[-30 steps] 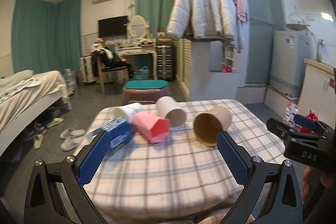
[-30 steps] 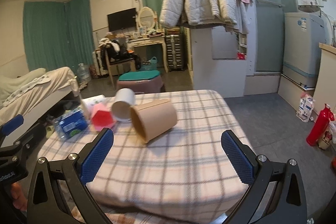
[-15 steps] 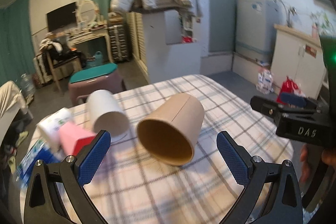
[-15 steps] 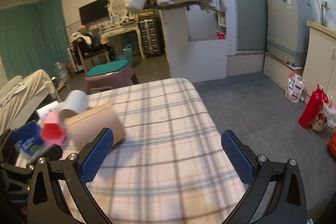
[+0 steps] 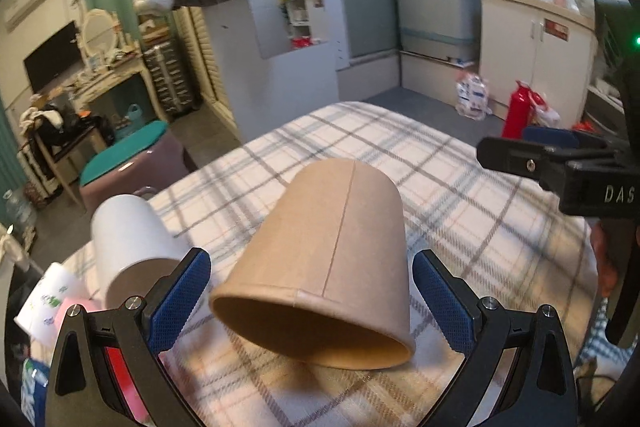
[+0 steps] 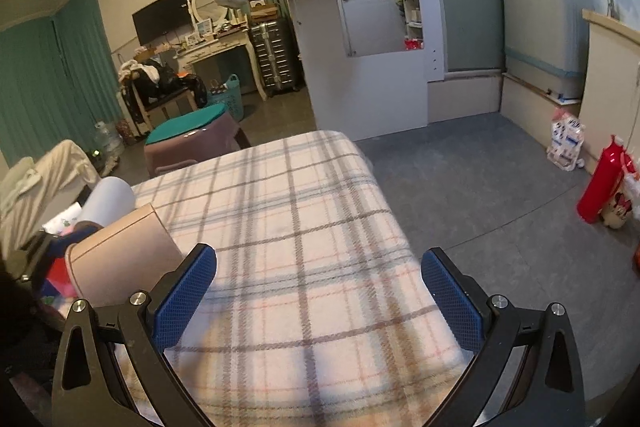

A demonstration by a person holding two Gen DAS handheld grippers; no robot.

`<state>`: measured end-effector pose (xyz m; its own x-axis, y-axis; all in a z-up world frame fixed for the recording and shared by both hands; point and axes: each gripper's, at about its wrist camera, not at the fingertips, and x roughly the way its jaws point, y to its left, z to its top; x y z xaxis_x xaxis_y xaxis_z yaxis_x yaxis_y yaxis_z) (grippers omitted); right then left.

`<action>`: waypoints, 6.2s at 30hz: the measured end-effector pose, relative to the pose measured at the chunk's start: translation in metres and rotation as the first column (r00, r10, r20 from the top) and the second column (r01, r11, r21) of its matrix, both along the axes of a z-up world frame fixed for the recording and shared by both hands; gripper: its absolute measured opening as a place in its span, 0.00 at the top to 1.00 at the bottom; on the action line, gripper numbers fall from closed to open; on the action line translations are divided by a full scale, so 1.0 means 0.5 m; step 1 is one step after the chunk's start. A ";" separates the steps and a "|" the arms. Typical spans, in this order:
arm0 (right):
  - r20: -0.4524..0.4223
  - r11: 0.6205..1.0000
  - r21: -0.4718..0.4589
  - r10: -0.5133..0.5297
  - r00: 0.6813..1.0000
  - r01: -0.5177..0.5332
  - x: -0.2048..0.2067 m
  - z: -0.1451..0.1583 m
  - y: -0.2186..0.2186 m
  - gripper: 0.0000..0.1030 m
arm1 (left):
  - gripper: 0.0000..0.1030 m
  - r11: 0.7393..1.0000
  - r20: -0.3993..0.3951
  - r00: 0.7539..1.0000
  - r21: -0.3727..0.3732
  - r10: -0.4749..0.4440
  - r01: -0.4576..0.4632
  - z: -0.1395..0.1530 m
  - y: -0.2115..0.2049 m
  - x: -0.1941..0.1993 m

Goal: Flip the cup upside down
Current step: 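Move the right gripper to the tan kraft cup and close on its rim, then lift the tan cup with the right gripper and rotate it upright, then lower the upright tan cup onto the table and open the right gripper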

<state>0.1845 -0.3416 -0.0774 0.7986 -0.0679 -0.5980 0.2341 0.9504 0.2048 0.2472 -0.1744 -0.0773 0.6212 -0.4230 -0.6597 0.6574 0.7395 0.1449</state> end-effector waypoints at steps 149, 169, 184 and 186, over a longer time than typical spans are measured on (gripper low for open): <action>-0.030 0.867 -0.269 0.427 0.904 -0.419 0.090 0.050 0.360 0.22 | 0.00 0.805 -0.072 0.814 -0.117 0.577 -0.581 0.058 0.302 -0.131; -0.038 0.852 -0.317 0.428 0.903 -0.417 0.043 0.020 0.364 0.22 | 0.00 0.819 -0.092 0.824 -0.089 0.559 -0.566 0.036 0.281 -0.126; 0.033 0.875 -0.281 0.420 0.907 -0.395 -0.018 0.094 0.354 0.18 | 0.00 0.814 -0.053 0.822 -0.112 0.567 -0.569 0.075 0.289 -0.184; 0.058 0.881 -0.283 0.410 0.910 -0.379 -0.040 0.123 0.346 0.18 | 0.00 0.816 -0.043 0.824 -0.120 0.565 -0.565 0.083 0.284 -0.194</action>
<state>0.1645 -0.1687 -0.0160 0.8525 0.1270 -0.5071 -0.1815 0.9816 -0.0592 0.1505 -0.0324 -0.0357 0.7727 -0.0760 -0.6303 0.1191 0.9925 0.0263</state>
